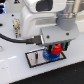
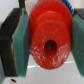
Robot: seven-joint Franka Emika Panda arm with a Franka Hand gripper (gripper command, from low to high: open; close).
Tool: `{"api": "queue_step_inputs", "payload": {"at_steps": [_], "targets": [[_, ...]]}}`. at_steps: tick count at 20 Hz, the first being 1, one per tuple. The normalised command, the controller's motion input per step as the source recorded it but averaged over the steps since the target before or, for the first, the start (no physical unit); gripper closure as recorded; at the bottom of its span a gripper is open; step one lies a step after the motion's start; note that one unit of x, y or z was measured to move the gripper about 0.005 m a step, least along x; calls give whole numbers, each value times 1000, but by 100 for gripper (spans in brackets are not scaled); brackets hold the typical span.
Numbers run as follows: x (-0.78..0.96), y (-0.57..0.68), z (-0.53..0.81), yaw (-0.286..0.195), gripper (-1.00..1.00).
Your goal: Insert the blue gear onto the right peg, followed by the red gear
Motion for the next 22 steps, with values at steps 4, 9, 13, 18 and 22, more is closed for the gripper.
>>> {"api": "queue_step_inputs", "payload": {"at_steps": [4, 9, 13, 18, 22], "targets": [[25, -13, 253, 0, 100], [70, -70, 261, 0, 100], [72, -17, 103, 0, 100], [129, -57, 18, 0, 100], [127, -109, -68, 0, 100]]}}
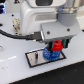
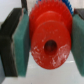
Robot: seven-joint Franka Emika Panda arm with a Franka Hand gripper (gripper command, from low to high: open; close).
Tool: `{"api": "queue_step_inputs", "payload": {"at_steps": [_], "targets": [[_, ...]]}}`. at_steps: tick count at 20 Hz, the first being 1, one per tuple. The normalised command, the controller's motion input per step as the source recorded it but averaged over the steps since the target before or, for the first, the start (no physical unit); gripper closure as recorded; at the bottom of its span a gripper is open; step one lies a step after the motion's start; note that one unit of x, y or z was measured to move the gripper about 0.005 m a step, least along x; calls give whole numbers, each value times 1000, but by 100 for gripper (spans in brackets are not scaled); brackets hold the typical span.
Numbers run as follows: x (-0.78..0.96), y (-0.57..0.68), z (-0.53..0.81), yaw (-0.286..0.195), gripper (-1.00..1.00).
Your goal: Insert the blue gear onto the right peg, followed by the red gear
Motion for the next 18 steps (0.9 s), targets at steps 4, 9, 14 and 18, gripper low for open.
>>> {"api": "queue_step_inputs", "payload": {"at_steps": [4, 9, 14, 18], "targets": [[87, -100, -73, 0, 100], [36, -115, -69, 0, 100], [10, -77, 168, 0, 100], [11, -130, 257, 0, 100]]}}
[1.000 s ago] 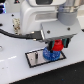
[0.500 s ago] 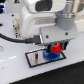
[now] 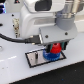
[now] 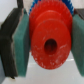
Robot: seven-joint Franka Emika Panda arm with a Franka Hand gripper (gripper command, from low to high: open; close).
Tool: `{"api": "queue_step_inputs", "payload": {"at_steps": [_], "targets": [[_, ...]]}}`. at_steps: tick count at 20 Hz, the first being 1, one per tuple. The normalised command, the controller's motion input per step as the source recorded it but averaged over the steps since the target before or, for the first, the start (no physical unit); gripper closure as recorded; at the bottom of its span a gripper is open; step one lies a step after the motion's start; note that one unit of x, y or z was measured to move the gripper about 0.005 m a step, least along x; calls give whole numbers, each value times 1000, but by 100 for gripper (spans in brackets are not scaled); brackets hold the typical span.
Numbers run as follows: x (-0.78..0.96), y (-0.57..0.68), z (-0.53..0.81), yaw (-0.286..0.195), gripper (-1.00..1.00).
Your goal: Insert the blue gear onto the right peg, followed by the red gear
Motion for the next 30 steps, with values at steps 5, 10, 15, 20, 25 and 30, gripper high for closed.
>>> {"api": "queue_step_inputs", "payload": {"at_steps": [5, 10, 15, 20, 25, 30], "targets": [[8, -65, 116, 0, 100], [20, -24, -165, 0, 100], [27, -109, -233, 0, 100], [108, -92, 124, 0, 100], [81, -42, 84, 0, 100], [85, -71, 20, 0, 100]]}}
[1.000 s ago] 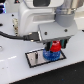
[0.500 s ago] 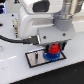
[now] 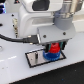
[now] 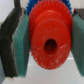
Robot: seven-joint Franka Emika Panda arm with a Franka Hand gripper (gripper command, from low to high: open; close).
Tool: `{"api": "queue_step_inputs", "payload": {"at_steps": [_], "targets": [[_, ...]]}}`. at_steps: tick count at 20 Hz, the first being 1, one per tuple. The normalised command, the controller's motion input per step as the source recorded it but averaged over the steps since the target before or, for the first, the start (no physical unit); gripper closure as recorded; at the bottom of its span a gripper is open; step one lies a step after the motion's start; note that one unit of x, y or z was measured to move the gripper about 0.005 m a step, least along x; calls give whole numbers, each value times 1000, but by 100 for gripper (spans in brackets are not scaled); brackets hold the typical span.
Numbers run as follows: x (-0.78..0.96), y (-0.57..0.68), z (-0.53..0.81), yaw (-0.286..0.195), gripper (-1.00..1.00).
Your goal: Insert the blue gear onto the right peg, followed by the red gear
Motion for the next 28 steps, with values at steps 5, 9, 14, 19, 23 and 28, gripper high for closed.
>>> {"api": "queue_step_inputs", "payload": {"at_steps": [5, 9, 14, 19, 23, 28], "targets": [[77, -68, 75, 0, 100], [4, 27, 247, 0, 100], [-74, 121, 463, 0, 100], [25, -104, 12, 0, 100], [189, -180, -87, 0, 100], [243, -154, -177, 0, 100]]}}
